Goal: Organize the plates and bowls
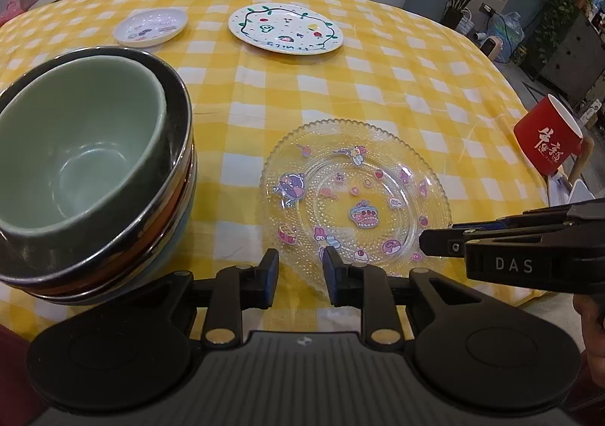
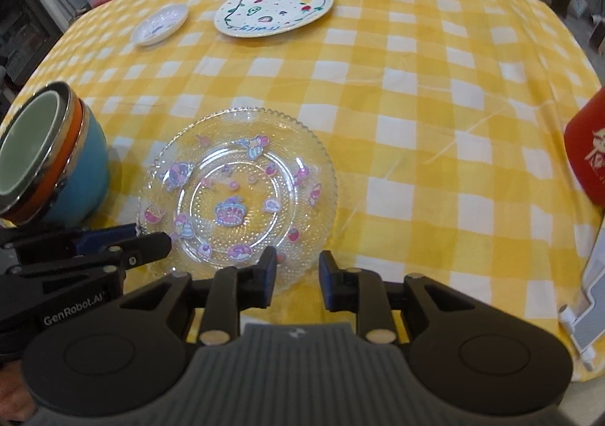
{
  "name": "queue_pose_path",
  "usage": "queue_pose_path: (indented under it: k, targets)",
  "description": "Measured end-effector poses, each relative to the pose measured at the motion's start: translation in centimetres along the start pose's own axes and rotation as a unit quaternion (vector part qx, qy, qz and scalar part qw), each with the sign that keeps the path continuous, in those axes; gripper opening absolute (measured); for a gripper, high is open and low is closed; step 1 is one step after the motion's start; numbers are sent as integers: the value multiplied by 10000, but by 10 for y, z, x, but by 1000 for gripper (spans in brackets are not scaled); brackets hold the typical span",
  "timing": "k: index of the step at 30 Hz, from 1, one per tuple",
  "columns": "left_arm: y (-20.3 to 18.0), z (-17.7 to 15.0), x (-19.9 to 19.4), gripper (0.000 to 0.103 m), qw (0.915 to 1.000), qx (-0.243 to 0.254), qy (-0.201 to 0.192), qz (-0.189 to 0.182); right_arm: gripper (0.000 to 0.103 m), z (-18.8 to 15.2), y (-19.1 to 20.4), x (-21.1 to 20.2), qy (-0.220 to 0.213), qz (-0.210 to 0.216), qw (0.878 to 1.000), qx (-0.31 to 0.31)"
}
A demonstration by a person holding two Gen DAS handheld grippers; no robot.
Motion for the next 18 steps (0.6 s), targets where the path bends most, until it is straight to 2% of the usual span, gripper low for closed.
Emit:
queue_pose_path:
  k: [8,18]
  targets:
    - [-8,-2,-2,32,9987,471,-57,174,25,-1,1,-1,-16,-1,9999,-107]
    - [-8,-2,-2,33,9987,498,-6,145,26,-1,4,-1,16,27,9994,-340]
Point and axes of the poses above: each gripper's, at about its wrist camera, not at the fingertips, and x roughly the way its jaws point, y to its left, z to its top, the point moved 10 cm from there along x, roughly the way its jaws point, and after that the axes turned 4 degrees about -x, right-handed, at the moved point
